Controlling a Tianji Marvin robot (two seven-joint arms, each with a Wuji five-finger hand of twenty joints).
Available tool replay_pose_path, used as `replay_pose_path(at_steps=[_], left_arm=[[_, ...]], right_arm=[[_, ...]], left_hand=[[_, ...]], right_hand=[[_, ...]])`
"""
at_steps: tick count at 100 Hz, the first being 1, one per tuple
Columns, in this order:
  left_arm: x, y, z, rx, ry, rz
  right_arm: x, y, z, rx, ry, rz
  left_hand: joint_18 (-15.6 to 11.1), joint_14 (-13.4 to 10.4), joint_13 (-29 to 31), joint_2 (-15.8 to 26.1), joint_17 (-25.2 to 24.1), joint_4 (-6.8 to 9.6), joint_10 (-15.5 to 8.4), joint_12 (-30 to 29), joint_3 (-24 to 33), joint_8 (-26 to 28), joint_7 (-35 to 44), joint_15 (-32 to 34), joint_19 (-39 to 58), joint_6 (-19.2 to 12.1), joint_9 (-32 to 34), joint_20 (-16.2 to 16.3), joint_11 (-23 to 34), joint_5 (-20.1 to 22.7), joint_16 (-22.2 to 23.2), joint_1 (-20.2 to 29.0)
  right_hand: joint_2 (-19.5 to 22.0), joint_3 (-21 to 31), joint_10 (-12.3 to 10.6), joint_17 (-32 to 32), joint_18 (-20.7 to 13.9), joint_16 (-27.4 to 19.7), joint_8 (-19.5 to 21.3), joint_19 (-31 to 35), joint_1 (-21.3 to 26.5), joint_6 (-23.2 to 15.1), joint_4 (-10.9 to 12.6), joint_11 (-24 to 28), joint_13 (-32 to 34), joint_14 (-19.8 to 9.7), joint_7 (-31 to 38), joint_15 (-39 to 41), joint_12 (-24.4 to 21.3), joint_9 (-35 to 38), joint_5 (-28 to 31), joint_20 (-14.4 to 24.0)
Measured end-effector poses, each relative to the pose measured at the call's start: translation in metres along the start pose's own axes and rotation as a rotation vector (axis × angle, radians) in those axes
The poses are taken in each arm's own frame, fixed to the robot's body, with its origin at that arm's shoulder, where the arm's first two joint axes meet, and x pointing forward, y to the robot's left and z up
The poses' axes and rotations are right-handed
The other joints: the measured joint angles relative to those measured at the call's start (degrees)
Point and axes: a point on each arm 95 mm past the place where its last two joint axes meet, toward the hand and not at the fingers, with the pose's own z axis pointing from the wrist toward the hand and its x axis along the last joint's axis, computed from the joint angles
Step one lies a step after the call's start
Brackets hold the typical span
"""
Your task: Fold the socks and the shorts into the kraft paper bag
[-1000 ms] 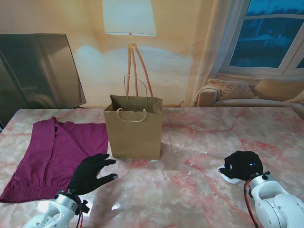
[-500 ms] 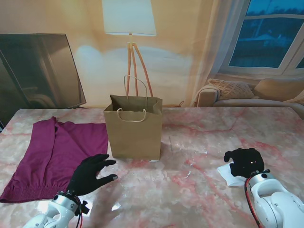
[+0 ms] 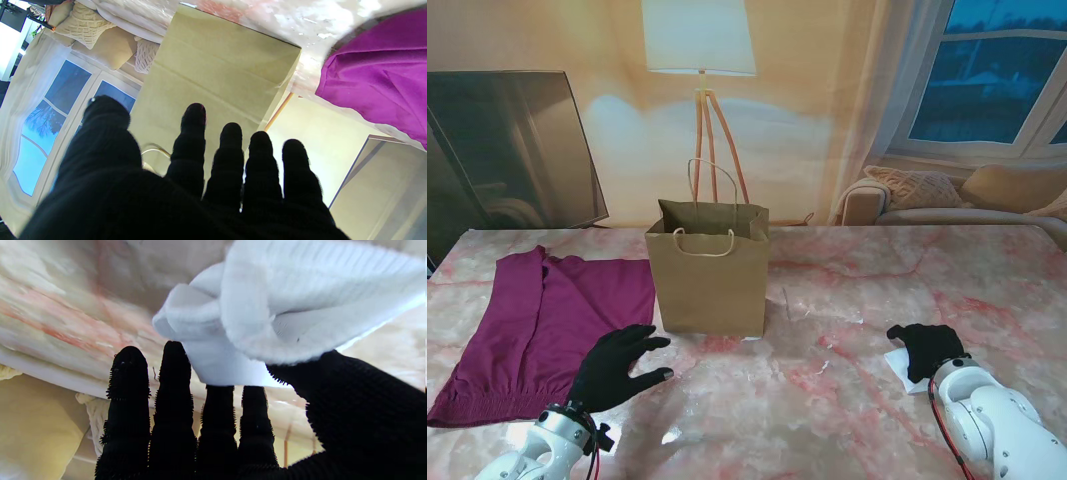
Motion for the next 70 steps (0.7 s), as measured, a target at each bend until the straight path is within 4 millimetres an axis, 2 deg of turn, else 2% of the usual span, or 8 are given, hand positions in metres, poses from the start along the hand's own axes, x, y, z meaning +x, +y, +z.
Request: replay_pose_path(at_steps=[5, 13, 17, 23, 32, 42, 55, 70], left_arm=[[0.0, 0.0, 0.0, 0.0, -0.001, 0.0], [0.0, 0.0, 0.0, 0.0, -0.002, 0.0], [0.0, 0.0, 0.0, 0.0, -0.002, 0.0], [0.0, 0.0, 0.0, -0.001, -0.002, 0.0], [0.0, 0.0, 0.0, -0.001, -0.001, 0.0], [0.0, 0.001, 0.0, -0.003, -0.001, 0.0], [0.0, 0.001, 0.0, -0.004, -0.001, -0.001], [0.0, 0.001, 0.0, -0.001, 0.0, 0.0]], right_arm=[[0.0, 0.001, 0.001, -0.002, 0.003, -0.014], [0.0, 0.005, 0.003, -0.026, 0.013, -0.02], [0.0, 0.008, 0.004, -0.059, 0.023, -0.015], [0.001, 0.007, 0.004, -0.086, 0.045, 0.0], [0.003, 0.004, 0.002, -0.048, 0.067, 0.045], [0.008, 0.013, -0.005, -0.048, 0.078, 0.067], [0.023, 0.041, -0.012, -0.135, 0.106, 0.167], [0.045, 0.084, -0.012, -0.264, 0.113, 0.206]], left_hand=[[0.0, 0.0, 0.0, 0.0, 0.0, 0.0, 0.0, 0.0, 0.0, 0.0, 0.0, 0.0, 0.0, 0.0, 0.0, 0.0, 0.0, 0.0, 0.0, 0.0], [0.0, 0.0, 0.0, 0.0, 0.0, 0.0, 0.0, 0.0, 0.0, 0.0, 0.0, 0.0, 0.0, 0.0, 0.0, 0.0, 0.0, 0.0, 0.0, 0.0], [0.0, 0.0, 0.0, 0.0, 0.0, 0.0, 0.0, 0.0, 0.0, 0.0, 0.0, 0.0, 0.0, 0.0, 0.0, 0.0, 0.0, 0.0, 0.0, 0.0], [0.0, 0.0, 0.0, 0.0, 0.0, 0.0, 0.0, 0.0, 0.0, 0.0, 0.0, 0.0, 0.0, 0.0, 0.0, 0.0, 0.0, 0.0, 0.0, 0.0], [0.0, 0.0, 0.0, 0.0, 0.0, 0.0, 0.0, 0.0, 0.0, 0.0, 0.0, 0.0, 0.0, -0.1, 0.0, 0.0, 0.0, 0.0, 0.0, 0.0], [0.0, 0.0, 0.0, 0.0, 0.0, 0.0, 0.0, 0.0, 0.0, 0.0, 0.0, 0.0, 0.0, -0.1, 0.0, 0.0, 0.0, 0.0, 0.0, 0.0], [0.0, 0.0, 0.0, 0.0, 0.0, 0.0, 0.0, 0.0, 0.0, 0.0, 0.0, 0.0, 0.0, -0.1, 0.0, 0.0, 0.0, 0.0, 0.0, 0.0], [0.0, -0.1, 0.0, 0.0, 0.0, 0.0, 0.0, 0.0, 0.0, 0.0, 0.0, 0.0, 0.0, -0.1, 0.0, 0.0, 0.0, 0.0, 0.0, 0.0]], right_hand=[[-0.9, 0.1, -2.8, 2.0, 0.0, 5.0, -0.1, 1.5, 0.0, 0.3, -0.2, 7.3, 2.5, -0.7, 1.1, 5.3, 6.9, 5.5, 1.9, 0.2], [-6.3, -1.3, -4.4, 5.7, 0.2, 11.0, 4.1, 6.2, 1.6, -0.1, -8.0, 13.9, 7.7, -1.4, 2.7, 14.8, 18.8, 14.9, 11.4, 0.3], [-7.4, -1.3, -4.9, 8.2, 0.5, 11.9, 7.3, 8.9, 1.9, -8.7, -10.3, 15.8, 10.6, -2.0, 14.4, 18.9, 22.3, 19.7, 22.2, 0.3], [-7.2, -2.0, -5.6, 10.5, 0.9, 12.6, 9.8, 11.8, 2.3, -17.9, -10.3, 17.5, 13.6, -2.2, 24.1, 22.6, 24.7, 23.7, 30.2, 0.3], [-5.7, -1.1, -5.8, 11.1, 0.9, 13.1, 13.2, 13.1, 2.6, -19.4, -10.3, 17.8, 14.0, -2.2, 24.8, 23.8, 25.9, 24.2, 32.0, 0.3], [-5.5, -2.7, -5.4, 11.0, 0.9, 12.7, 15.7, 14.7, 2.5, -20.7, -10.3, 11.9, 13.8, -1.9, 24.7, 21.4, 22.7, 23.8, 32.1, 0.3], [-5.3, -2.8, -0.9, 15.4, 0.2, 11.3, 16.4, 18.5, 2.4, -20.8, -10.3, -3.2, 16.7, -1.9, 24.1, 19.6, 5.9, 23.2, 32.2, 0.3], [-5.2, -2.8, 1.0, 23.9, -0.6, 10.7, 16.4, 22.4, 2.3, -19.4, -10.5, 1.5, 25.8, -2.9, 24.1, 25.3, 3.1, 30.8, 32.3, -0.3]])
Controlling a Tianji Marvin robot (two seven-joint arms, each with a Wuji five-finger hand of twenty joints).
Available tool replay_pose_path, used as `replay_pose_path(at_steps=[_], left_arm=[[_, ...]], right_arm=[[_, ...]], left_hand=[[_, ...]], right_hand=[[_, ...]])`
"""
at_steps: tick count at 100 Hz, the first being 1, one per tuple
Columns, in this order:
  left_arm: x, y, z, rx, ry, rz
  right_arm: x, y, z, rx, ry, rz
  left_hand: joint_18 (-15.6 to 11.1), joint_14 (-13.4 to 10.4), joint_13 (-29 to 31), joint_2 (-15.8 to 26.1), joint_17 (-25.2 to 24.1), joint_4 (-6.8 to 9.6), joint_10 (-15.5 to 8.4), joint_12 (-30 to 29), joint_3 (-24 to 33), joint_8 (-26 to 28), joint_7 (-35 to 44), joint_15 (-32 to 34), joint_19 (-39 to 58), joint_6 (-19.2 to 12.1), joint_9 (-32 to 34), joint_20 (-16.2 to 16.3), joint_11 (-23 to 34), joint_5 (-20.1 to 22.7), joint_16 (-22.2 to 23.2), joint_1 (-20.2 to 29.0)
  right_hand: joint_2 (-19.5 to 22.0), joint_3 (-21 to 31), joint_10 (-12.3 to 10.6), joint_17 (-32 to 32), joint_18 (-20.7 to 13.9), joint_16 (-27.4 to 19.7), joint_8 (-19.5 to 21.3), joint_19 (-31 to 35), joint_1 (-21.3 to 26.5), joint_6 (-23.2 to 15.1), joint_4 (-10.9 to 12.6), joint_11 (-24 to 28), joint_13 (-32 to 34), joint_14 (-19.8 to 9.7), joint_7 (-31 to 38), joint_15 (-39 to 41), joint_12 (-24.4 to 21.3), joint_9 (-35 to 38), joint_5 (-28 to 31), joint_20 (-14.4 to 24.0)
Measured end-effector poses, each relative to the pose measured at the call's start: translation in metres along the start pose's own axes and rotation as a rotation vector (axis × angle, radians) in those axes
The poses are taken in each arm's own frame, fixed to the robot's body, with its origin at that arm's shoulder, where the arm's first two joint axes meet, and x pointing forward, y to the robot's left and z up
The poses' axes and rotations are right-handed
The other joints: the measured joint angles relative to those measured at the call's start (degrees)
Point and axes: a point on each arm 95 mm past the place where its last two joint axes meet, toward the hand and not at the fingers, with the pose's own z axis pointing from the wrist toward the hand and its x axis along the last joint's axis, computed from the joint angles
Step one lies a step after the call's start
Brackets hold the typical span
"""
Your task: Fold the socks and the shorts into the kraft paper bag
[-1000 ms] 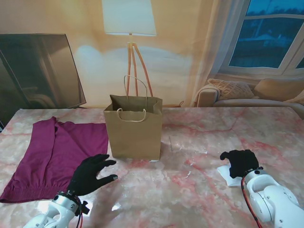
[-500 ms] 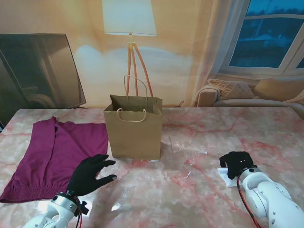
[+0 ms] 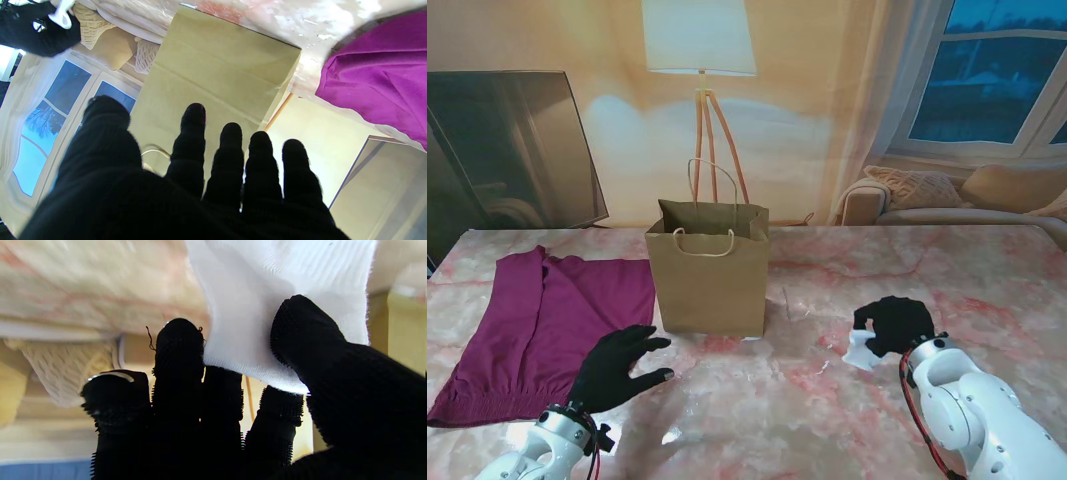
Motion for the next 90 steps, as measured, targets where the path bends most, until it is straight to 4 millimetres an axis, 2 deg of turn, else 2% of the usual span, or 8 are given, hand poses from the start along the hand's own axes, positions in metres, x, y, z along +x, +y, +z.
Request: replay_pose_path(at_steps=[13, 28, 50, 72, 90], left_arm=[[-0.001, 0.0, 0.0, 0.002, 0.0, 0.0], [-0.003, -0.002, -0.001, 0.001, -0.004, 0.002], [-0.006, -0.004, -0.003, 0.008, -0.009, 0.004], [-0.007, -0.005, -0.005, 0.022, -0.007, 0.004], [-0.01, -0.007, -0.008, 0.03, -0.013, 0.006]], right_arm=[[0.024, 0.033, 0.014, -0.11, 0.004, 0.045], [0.051, 0.08, 0.022, -0.232, 0.028, 0.125], [0.085, 0.152, 0.031, -0.511, 0.019, 0.213], [0.125, 0.192, 0.041, -0.646, 0.044, 0.287], [0.15, 0.211, 0.063, -0.671, 0.044, 0.368]], left_hand=[[0.0, 0.0, 0.0, 0.0, 0.0, 0.0, 0.0, 0.0, 0.0, 0.0, 0.0, 0.0, 0.0, 0.0, 0.0, 0.0, 0.0, 0.0, 0.0, 0.0], [0.0, 0.0, 0.0, 0.0, 0.0, 0.0, 0.0, 0.0, 0.0, 0.0, 0.0, 0.0, 0.0, 0.0, 0.0, 0.0, 0.0, 0.0, 0.0, 0.0], [0.0, 0.0, 0.0, 0.0, 0.0, 0.0, 0.0, 0.0, 0.0, 0.0, 0.0, 0.0, 0.0, 0.0, 0.0, 0.0, 0.0, 0.0, 0.0, 0.0], [0.0, 0.0, 0.0, 0.0, 0.0, 0.0, 0.0, 0.0, 0.0, 0.0, 0.0, 0.0, 0.0, 0.0, 0.0, 0.0, 0.0, 0.0, 0.0, 0.0], [0.0, 0.0, 0.0, 0.0, 0.0, 0.0, 0.0, 0.0, 0.0, 0.0, 0.0, 0.0, 0.0, 0.0, 0.0, 0.0, 0.0, 0.0, 0.0, 0.0]], right_hand=[[-0.5, 0.0, 0.4, 1.2, 0.0, 0.0, 0.0, 0.0, 0.0, 0.1, 0.0, 0.3, 0.4, 0.0, 0.0, 1.2, 0.0, 0.4, 0.6, -1.0], [-0.5, 0.0, 0.5, 1.2, 0.0, 0.0, -0.1, 0.0, 0.0, 0.2, 0.0, 0.4, 0.4, 0.0, 0.0, 1.3, 0.0, 0.6, 0.6, -1.5], [-0.1, 0.0, 0.5, 1.2, 0.0, 0.0, -0.1, 0.0, 0.0, 0.2, 0.0, 0.4, 0.4, 0.0, 0.0, 1.3, 0.0, 0.6, 0.6, -1.8], [0.9, -0.7, 0.5, 1.2, -0.1, -0.6, -0.1, 0.0, 0.1, 0.2, 0.0, 0.9, 0.4, 0.0, 0.0, 1.3, 0.0, 0.6, 0.5, -1.9], [1.4, -1.4, 0.5, 1.2, -0.4, -0.7, -0.1, 0.1, 0.1, 0.2, 0.0, 0.9, 0.4, -0.3, 0.0, 1.3, 0.0, 0.6, 0.5, -2.2]])
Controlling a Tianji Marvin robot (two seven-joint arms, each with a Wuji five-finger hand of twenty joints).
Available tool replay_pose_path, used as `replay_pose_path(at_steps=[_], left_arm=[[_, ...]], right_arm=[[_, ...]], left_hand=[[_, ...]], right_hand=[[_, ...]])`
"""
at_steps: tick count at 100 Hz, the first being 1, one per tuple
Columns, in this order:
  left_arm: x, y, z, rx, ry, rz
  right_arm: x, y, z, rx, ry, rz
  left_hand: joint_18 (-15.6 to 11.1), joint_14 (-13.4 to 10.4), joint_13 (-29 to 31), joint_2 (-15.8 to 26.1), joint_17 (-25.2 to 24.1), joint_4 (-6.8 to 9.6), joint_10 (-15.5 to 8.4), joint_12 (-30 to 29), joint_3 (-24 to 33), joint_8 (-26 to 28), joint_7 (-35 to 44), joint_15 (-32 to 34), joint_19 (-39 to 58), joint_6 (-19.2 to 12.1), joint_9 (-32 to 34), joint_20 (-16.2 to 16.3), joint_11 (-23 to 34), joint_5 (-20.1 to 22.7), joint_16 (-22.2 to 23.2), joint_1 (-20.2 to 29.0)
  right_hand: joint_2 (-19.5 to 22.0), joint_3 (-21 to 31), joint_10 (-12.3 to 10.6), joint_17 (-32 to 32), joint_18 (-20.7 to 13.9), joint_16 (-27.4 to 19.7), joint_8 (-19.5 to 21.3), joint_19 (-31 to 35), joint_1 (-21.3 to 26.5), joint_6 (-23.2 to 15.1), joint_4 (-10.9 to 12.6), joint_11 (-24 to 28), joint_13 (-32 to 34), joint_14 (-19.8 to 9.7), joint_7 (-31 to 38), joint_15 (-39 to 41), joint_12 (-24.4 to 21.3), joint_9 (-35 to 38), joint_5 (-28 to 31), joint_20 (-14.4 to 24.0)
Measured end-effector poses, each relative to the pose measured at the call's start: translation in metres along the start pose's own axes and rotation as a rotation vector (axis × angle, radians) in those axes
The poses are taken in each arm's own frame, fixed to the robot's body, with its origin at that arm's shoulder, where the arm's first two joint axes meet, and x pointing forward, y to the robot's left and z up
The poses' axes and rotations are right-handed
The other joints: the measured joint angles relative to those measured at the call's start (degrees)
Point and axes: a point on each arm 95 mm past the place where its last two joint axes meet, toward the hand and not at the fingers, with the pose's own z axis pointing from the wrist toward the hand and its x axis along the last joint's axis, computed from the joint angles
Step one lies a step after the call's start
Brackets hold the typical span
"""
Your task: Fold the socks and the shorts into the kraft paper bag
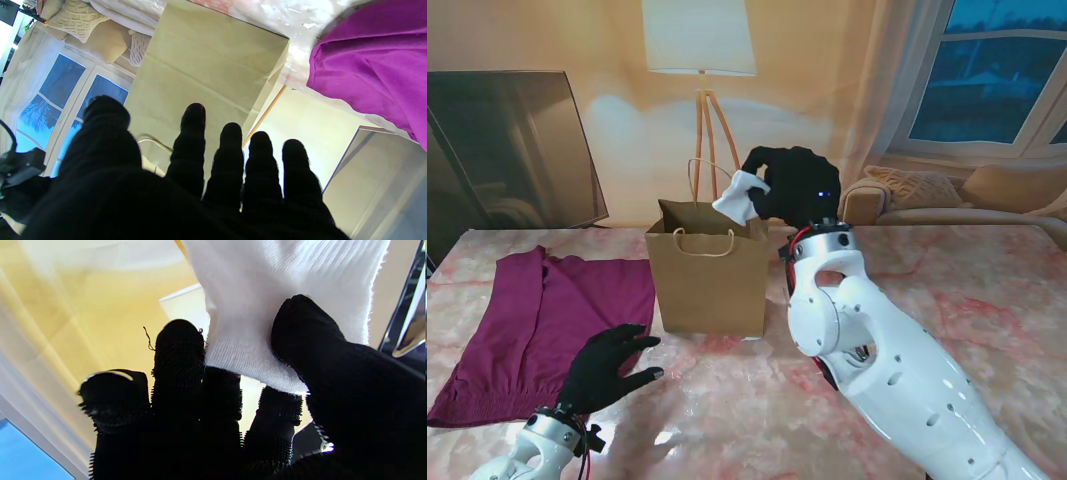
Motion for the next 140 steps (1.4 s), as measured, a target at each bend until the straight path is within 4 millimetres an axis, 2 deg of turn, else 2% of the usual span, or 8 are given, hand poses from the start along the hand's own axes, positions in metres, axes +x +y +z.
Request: replay_pose_path(at_steps=[36, 64, 85, 94, 100, 104, 108, 140], left_arm=[[-0.005, 0.0, -0.002, 0.003, -0.009, -0.002], [-0.009, 0.001, -0.004, 0.006, -0.019, -0.005], [-0.009, 0.002, -0.004, 0.003, -0.021, -0.008], [-0.009, 0.002, -0.004, 0.003, -0.021, -0.008], [-0.01, 0.002, -0.004, 0.002, -0.021, -0.008], [-0.01, 0.002, -0.004, 0.002, -0.022, -0.008], [-0.01, 0.002, -0.004, 0.001, -0.022, -0.007], [-0.01, 0.003, -0.004, -0.006, -0.023, -0.003]], right_arm=[[0.011, -0.042, 0.033, 0.073, -0.07, 0.022], [0.004, -0.077, 0.034, 0.103, -0.101, 0.004], [0.006, -0.085, 0.036, 0.127, -0.133, 0.016], [0.006, -0.088, 0.035, 0.183, -0.146, 0.009], [0.006, -0.088, 0.035, 0.217, -0.148, 0.01], [0.006, -0.088, 0.034, 0.233, -0.146, 0.012], [0.006, -0.087, 0.032, 0.245, -0.142, 0.015], [-0.001, -0.083, 0.027, 0.288, -0.123, -0.015]], left_hand=[[0.0, 0.0, 0.0, 0.0, 0.0, 0.0, 0.0, 0.0, 0.0, 0.0, 0.0, 0.0, 0.0, 0.0, 0.0, 0.0, 0.0, 0.0, 0.0, 0.0], [0.0, 0.0, 0.0, 0.0, 0.0, 0.0, 0.0, 0.0, 0.0, 0.0, 0.0, 0.0, 0.0, 0.0, 0.0, 0.0, 0.0, 0.0, 0.0, 0.0], [0.0, 0.0, 0.0, 0.0, 0.0, 0.0, 0.0, 0.0, 0.0, 0.0, 0.0, 0.0, 0.0, 0.0, 0.0, 0.0, 0.0, 0.0, 0.0, 0.0], [0.0, 0.0, 0.0, 0.0, 0.0, 0.0, 0.0, 0.0, 0.0, 0.0, 0.0, 0.0, 0.0, 0.0, 0.0, 0.0, 0.0, 0.0, 0.0, 0.0], [0.0, 0.0, 0.0, 0.0, 0.0, 0.0, 0.0, 0.0, 0.0, 0.0, 0.0, 0.0, 0.0, 0.0, 0.0, 0.0, 0.0, 0.0, 0.0, 0.0], [0.0, 0.0, 0.0, 0.0, 0.0, 0.0, 0.0, 0.0, 0.0, 0.0, 0.0, 0.0, 0.0, 0.0, 0.0, 0.0, 0.0, 0.0, 0.0, 0.0], [0.0, 0.0, 0.0, 0.0, 0.0, 0.0, 0.0, 0.0, 0.0, 0.0, 0.0, 0.0, 0.0, 0.0, 0.0, 0.0, 0.0, 0.0, 0.0, 0.0], [0.0, 0.0, 0.0, 0.0, 0.0, 0.0, 0.0, 0.0, 0.0, 0.0, 0.0, 0.0, 0.0, 0.0, 0.0, 0.0, 0.0, 0.0, 0.0, 0.0]], right_hand=[[0.7, -0.7, 0.0, -1.2, -0.1, 0.0, 0.0, 0.0, 0.1, 0.0, 0.0, 0.0, 0.0, 0.0, 0.0, 0.0, 0.0, -0.1, -0.2, 0.0], [1.5, -1.4, 0.0, -2.4, -0.1, -0.7, 0.0, 0.0, 0.3, 0.0, 0.0, 0.0, -1.0, 0.0, 0.0, -1.3, 0.0, -1.2, -1.1, 0.0], [1.6, -1.5, -0.2, -4.0, -0.1, -1.5, -2.1, 0.0, 0.7, 0.0, -0.1, -0.1, -1.7, 0.0, 0.0, -2.8, -0.8, -1.3, -1.3, 0.0], [1.9, -2.3, -0.2, -6.4, 0.1, -2.8, -6.5, -0.1, 0.8, 3.2, -0.1, -2.6, -4.9, 0.1, 0.0, -6.3, -2.0, -3.7, -2.9, 0.0], [2.3, -2.3, -0.2, -8.9, 0.5, -3.3, -6.4, -1.6, -1.9, 7.3, 0.0, -2.7, -7.7, 0.6, -6.4, -9.7, -2.8, -7.3, -3.8, 0.0], [2.3, -2.1, -0.2, -11.1, 0.6, -3.5, -4.9, -2.9, -4.2, 9.7, 4.8, -3.4, -9.9, 0.6, -10.9, -11.8, -3.2, -9.0, -4.4, 0.0], [2.3, -2.2, -0.3, -12.1, 0.6, -3.6, -4.1, -3.7, -5.5, 10.6, 6.4, -4.1, -11.1, 0.9, -13.9, -12.8, -3.5, -10.6, -5.4, 0.0], [3.7, -4.6, -0.3, -23.4, 1.4, -7.0, -5.6, -13.3, -9.6, 15.8, 6.4, -9.9, -21.5, 2.2, -22.6, -22.0, -6.4, -22.0, -15.1, 0.0]])
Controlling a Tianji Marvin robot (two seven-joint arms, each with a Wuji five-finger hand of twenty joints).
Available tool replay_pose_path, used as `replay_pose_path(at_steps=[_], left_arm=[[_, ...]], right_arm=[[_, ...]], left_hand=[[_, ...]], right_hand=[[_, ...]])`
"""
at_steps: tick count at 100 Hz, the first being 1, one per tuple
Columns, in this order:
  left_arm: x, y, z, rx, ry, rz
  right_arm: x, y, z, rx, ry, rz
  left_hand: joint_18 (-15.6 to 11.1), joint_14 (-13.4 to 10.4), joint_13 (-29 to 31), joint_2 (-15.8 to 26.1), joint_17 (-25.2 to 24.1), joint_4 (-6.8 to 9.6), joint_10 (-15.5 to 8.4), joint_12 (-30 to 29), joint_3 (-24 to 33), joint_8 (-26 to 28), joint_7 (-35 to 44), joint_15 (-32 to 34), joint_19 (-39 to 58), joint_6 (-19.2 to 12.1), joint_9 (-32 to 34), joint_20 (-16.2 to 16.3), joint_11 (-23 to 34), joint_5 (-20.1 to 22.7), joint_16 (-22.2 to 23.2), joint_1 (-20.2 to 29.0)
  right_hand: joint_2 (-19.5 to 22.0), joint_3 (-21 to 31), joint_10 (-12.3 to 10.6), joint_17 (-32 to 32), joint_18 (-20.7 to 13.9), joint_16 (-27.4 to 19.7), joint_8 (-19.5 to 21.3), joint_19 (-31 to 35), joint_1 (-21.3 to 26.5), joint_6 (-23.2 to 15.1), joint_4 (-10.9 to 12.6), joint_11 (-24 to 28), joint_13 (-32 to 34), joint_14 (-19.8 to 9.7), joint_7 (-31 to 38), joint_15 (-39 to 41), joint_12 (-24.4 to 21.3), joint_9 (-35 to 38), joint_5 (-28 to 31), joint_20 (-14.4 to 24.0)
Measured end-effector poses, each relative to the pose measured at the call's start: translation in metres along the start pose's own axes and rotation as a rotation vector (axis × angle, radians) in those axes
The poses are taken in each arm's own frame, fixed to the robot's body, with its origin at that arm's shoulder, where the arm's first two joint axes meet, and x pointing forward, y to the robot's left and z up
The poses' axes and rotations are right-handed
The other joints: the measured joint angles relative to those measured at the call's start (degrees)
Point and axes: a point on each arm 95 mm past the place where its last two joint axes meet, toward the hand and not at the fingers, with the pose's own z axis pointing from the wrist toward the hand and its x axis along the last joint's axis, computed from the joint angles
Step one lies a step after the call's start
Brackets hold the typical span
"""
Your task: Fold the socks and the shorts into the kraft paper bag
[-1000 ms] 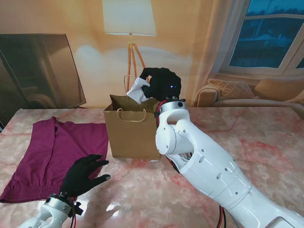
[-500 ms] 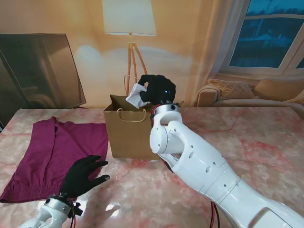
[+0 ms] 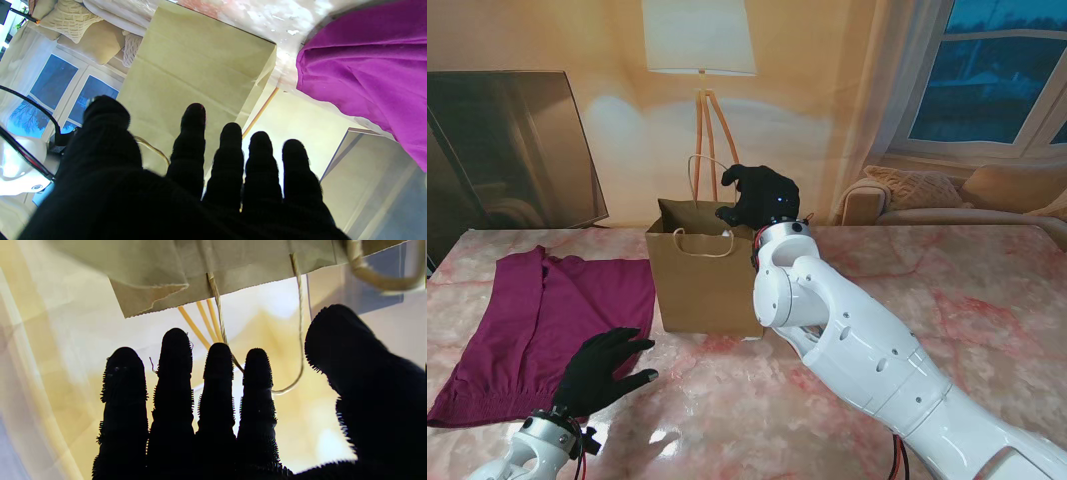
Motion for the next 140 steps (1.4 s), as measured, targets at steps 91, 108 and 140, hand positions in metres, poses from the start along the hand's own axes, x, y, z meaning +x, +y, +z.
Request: replay_pose_path(at_steps=[91, 108, 140], left_arm=[[0.005, -0.016, -0.005, 0.001, -0.035, 0.054], [0.014, -0.016, -0.01, 0.007, -0.034, 0.052], [0.021, -0.016, -0.017, 0.007, -0.042, 0.074]], right_arm=[[-0.051, 0.05, -0.104, -0.152, 0.282, 0.011], [-0.068, 0.034, -0.133, -0.131, 0.334, 0.04], [-0.093, -0.011, -0.164, 0.085, 0.317, 0.026]], left_hand=[[0.0, 0.0, 0.0, 0.6, 0.0, 0.0, 0.0, 0.0, 0.0, 0.0, 0.0, 0.0, 0.0, 0.3, 0.0, 0.0, 0.0, 0.0, 0.0, 0.0], [0.1, 0.0, 0.0, 0.7, -0.1, 0.0, 0.0, 0.0, -0.1, 0.0, 0.0, 0.0, -0.6, 0.4, 0.0, 0.0, 0.0, -0.1, 0.0, 0.0], [0.8, 0.0, -0.6, 2.1, -1.2, 0.0, 0.0, 0.0, -0.6, 0.0, 0.0, 0.0, -1.1, 0.6, 0.0, -0.6, 0.0, -0.2, 0.0, 0.0]], right_hand=[[18.4, -8.7, 0.6, -13.8, -3.9, -14.2, -1.5, -27.1, -4.8, 1.3, 3.0, -10.7, -9.8, 0.2, -2.2, -15.9, -7.3, -3.6, -3.7, -8.9], [19.2, -7.2, 0.7, -11.9, -5.1, -15.5, -1.4, -27.2, -4.8, 0.8, 4.7, -11.9, -9.7, -0.4, -2.2, -15.9, -8.0, -3.6, -2.6, -11.0], [19.3, -7.3, 1.1, -11.8, -5.2, -16.2, -1.4, -27.3, -4.8, 0.8, 4.7, -13.2, -9.7, -0.4, -2.3, -16.0, -8.7, -2.9, -2.6, -12.4]])
